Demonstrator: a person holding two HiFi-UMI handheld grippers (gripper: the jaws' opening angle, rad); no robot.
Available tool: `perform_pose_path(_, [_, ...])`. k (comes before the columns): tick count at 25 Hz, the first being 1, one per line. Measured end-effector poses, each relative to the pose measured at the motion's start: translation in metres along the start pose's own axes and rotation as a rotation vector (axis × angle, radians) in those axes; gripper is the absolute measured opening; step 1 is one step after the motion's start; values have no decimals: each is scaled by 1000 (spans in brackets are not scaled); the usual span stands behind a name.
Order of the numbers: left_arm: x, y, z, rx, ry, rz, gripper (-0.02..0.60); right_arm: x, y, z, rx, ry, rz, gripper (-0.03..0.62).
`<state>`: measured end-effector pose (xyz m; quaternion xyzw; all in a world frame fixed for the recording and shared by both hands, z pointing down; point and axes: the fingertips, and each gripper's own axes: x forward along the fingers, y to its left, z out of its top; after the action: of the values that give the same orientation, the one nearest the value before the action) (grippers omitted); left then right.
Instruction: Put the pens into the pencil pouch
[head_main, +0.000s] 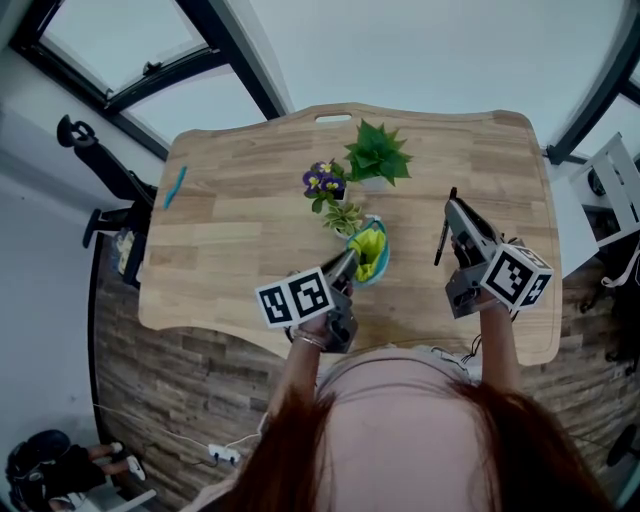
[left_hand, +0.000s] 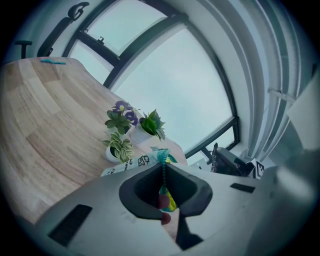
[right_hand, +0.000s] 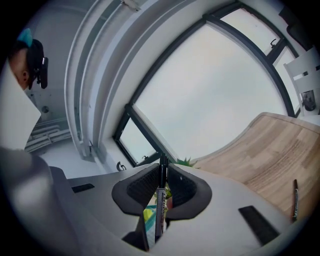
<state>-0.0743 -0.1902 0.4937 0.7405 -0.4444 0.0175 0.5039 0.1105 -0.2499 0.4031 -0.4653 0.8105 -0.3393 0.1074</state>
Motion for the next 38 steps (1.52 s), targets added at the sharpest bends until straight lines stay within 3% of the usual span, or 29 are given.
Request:
perform_pose_path(11, [3, 2, -8, -10, 27, 0, 11, 13, 64, 29, -58, -174, 225, 52])
perform_pose_path(19, [3, 2, -11, -31, 39, -7, 11, 32, 83, 20, -88, -259, 271, 52])
perform_pose_path(25, [3, 3, -12, -46, 44, -8, 11, 51, 85, -16, -92, -219, 290, 52])
perform_pose_path(38, [4, 6, -11, -90, 38, -27, 11, 72, 69, -88, -220, -32, 265, 52])
